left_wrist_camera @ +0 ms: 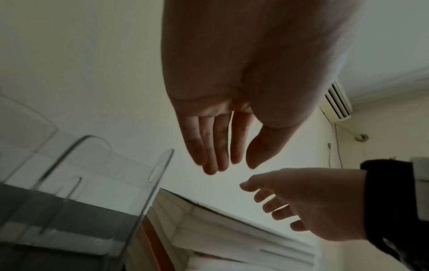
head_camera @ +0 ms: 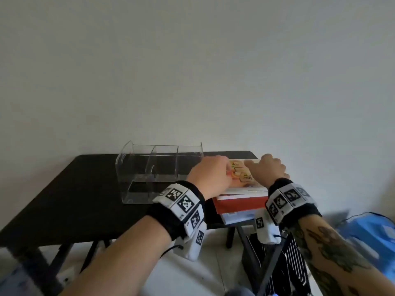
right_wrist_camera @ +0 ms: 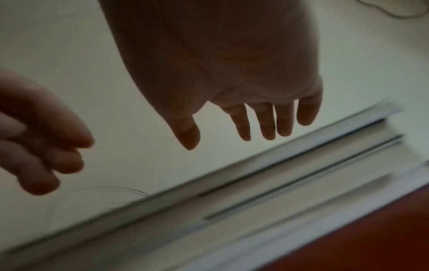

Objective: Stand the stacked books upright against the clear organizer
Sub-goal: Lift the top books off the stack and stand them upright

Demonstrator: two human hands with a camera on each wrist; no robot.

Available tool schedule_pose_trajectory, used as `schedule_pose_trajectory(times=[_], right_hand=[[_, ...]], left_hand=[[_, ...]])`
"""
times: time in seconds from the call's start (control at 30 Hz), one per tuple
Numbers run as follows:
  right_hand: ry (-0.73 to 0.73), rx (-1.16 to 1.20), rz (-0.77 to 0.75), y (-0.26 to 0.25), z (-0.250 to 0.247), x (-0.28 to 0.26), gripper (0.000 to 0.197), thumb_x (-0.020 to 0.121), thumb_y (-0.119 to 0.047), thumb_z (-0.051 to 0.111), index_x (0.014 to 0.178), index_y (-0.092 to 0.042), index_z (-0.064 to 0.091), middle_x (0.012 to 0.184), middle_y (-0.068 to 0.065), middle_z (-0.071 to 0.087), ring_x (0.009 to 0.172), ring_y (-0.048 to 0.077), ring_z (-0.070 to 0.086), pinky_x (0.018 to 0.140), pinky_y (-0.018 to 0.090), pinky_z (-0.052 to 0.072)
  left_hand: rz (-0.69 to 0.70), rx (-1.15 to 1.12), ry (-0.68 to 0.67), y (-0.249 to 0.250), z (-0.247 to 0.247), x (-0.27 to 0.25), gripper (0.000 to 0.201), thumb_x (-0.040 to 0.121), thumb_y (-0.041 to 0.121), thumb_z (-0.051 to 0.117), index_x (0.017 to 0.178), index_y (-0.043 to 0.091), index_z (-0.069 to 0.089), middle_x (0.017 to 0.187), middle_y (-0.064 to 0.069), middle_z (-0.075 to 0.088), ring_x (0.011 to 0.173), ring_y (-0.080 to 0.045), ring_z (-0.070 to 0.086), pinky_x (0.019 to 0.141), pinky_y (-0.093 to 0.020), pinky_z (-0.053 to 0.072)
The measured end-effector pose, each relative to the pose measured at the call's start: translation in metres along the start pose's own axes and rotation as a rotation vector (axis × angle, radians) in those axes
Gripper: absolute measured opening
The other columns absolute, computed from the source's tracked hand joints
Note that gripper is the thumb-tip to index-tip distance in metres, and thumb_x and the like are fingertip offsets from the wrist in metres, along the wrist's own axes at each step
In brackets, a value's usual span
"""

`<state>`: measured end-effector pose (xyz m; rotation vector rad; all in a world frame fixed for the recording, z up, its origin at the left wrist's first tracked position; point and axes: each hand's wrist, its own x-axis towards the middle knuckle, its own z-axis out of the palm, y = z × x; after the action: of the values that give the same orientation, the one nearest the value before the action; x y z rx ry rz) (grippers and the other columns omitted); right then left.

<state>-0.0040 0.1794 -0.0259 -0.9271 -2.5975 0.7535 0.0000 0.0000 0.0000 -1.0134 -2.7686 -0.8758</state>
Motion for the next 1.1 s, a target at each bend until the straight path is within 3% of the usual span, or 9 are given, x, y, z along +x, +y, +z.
schedule_pose_trajectory(times=[0.17,0.33,0.4,0.6,0.67,0.73,0.87,1.0,1.1], right_hand=[[-0.102,-0.155,0.131,0.034,0.002,0.013,0.097,0.074,-0.072,0.06,0.137,-0.002,0.035,0.135,0.019,0.046,0.124,0.036,0.043,0.105,0.046,0.036],[-0.145,-0.151,0.045,0.043,-0.004,0.016,0.09,0.071,-0.078,0.057,0.123,-0.004,0.053,0.114,0.01,0.059,0.108,0.03,0.056,0.096,0.043,0.045],[-0.114,-0.201,0.061,0.04,-0.005,0.016,0.092,0.064,-0.083,0.056,0.119,-0.01,0.057,0.112,0.01,0.06,0.108,0.031,0.054,0.094,0.041,0.044],[0.104,-0.18,0.029,0.031,-0.021,0.006,0.079,0.066,-0.06,0.076,0.119,-0.006,0.05,0.117,0.014,0.051,0.112,0.033,0.046,0.093,0.043,0.043],[0.158,-0.121,-0.014,0.024,-0.032,0.003,0.067,0.07,-0.048,0.078,0.114,-0.007,0.049,0.11,0.012,0.05,0.103,0.032,0.051,0.088,0.042,0.047],[0.196,-0.034,-0.059,0.015,-0.046,-0.001,0.05,0.074,-0.037,0.076,0.107,-0.008,0.051,0.104,0.01,0.053,0.087,0.029,0.057,0.074,0.037,0.05],[0.283,0.031,-0.165,-0.007,-0.082,-0.016,0.024,0.082,-0.028,0.064,0.098,-0.011,0.062,0.09,0.005,0.066,0.078,0.027,0.061,0.062,0.027,0.042],[0.411,0.044,-0.332,-0.042,-0.118,-0.049,0.03,0.085,-0.025,0.065,0.112,-0.011,0.06,0.1,0.006,0.067,0.092,0.03,0.061,0.07,0.028,0.04],[0.525,0.102,-0.489,-0.073,-0.133,-0.074,0.036,0.085,-0.027,0.066,0.117,-0.013,0.058,0.107,0.006,0.068,0.098,0.03,0.061,0.081,0.034,0.044]], left_hand=[[0.005,0.166,-0.173,0.006,0.037,0.018,0.019,0.094,0.019,0.054,0.106,0.007,0.063,0.1,-0.007,0.066,0.091,-0.026,0.064,0.075,-0.034,0.051],[0.032,0.303,-0.205,-0.001,0.066,0.033,0.06,0.089,0.034,0.062,0.142,0.012,0.044,0.14,-0.007,0.051,0.129,-0.028,0.046,0.109,-0.043,0.037],[0.047,0.354,-0.162,-0.004,0.074,0.033,0.063,0.087,0.037,0.062,0.142,0.014,0.042,0.143,-0.006,0.047,0.132,-0.028,0.042,0.111,-0.044,0.033],[0.039,0.444,-0.082,0.0,0.082,0.028,0.065,0.088,0.039,0.061,0.144,0.016,0.036,0.146,-0.007,0.042,0.132,-0.03,0.042,0.107,-0.044,0.033],[0.039,0.394,-0.037,0.005,0.081,0.026,0.06,0.089,0.034,0.06,0.141,0.016,0.037,0.144,-0.007,0.045,0.129,-0.029,0.045,0.105,-0.043,0.036],[0.041,0.33,0.026,0.008,0.078,0.025,0.053,0.091,0.027,0.057,0.138,0.016,0.037,0.139,-0.006,0.049,0.124,-0.028,0.049,0.1,-0.041,0.041],[0.014,0.25,0.087,0.015,0.065,0.019,0.057,0.091,0.023,0.055,0.142,0.015,0.031,0.13,-0.01,0.054,0.112,-0.029,0.058,0.088,-0.04,0.053],[-0.032,0.057,0.074,0.031,0.039,0.011,0.057,0.091,0.019,0.05,0.144,0.017,0.027,0.096,-0.003,0.06,0.083,-0.025,0.063,0.075,-0.037,0.056],[-0.027,0.011,0.161,0.037,0.012,0.006,0.072,0.094,0.021,0.048,0.154,0.02,0.008,0.088,0.0,0.053,0.077,-0.023,0.056,0.076,-0.037,0.053]])
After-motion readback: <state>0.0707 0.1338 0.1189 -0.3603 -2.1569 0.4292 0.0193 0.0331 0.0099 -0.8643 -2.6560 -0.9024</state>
